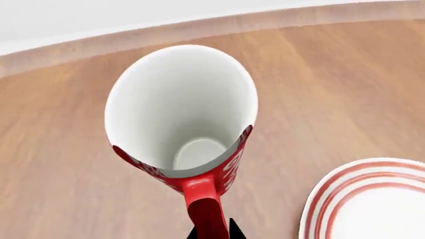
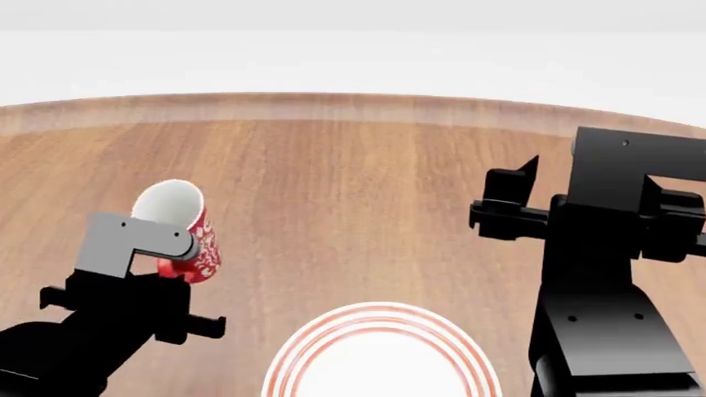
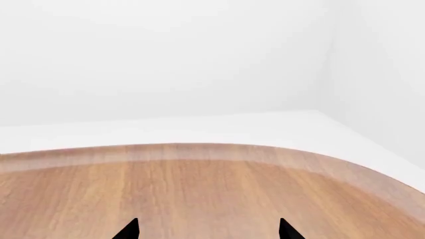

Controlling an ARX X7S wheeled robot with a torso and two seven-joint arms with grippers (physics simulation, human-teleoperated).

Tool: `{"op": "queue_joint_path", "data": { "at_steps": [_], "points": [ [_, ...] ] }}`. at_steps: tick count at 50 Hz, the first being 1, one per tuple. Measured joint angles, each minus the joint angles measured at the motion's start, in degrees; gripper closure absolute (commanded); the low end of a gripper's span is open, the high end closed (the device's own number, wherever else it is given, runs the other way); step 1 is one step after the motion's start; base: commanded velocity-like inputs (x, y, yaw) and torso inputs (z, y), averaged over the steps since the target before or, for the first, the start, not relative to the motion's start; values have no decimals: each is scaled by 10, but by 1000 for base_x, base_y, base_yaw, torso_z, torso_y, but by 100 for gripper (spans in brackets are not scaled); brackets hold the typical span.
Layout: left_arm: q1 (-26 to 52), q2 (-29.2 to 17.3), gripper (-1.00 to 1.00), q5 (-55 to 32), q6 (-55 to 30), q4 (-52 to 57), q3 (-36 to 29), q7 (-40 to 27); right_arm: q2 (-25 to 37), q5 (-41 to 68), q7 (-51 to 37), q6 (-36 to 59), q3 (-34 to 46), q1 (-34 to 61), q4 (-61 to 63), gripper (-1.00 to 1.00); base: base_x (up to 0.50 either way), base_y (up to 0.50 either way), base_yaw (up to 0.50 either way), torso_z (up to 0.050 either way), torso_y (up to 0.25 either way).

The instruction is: Pick up the red mug and put it on the plate

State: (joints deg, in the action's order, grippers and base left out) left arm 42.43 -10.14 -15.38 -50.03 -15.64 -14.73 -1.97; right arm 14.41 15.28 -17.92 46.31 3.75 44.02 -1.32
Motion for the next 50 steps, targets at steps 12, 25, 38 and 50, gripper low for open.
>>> {"op": "queue_joint_path", "data": {
  "at_steps": [12, 25, 38, 50],
  "points": [
    [18, 11, 100, -5, 10, -11, -48, 46, 0, 2, -1, -1, 3, 1, -1, -100, 0, 0, 0, 0, 0],
    [40, 22, 100, -4, 31, -40, -103, 98, 0, 4, -2, -7, 5, 0, -8, -100, 0, 0, 0, 0, 1],
    [50, 27, 100, 1, 50, -65, -158, 146, -1, 6, -3, -11, 8, -1, -12, -100, 0, 0, 0, 0, 0],
    [66, 43, 100, 8, 80, -104, -205, 185, 1, 8, -4, -11, 10, 1, -13, -100, 0, 0, 0, 0, 0]
  ]
}}
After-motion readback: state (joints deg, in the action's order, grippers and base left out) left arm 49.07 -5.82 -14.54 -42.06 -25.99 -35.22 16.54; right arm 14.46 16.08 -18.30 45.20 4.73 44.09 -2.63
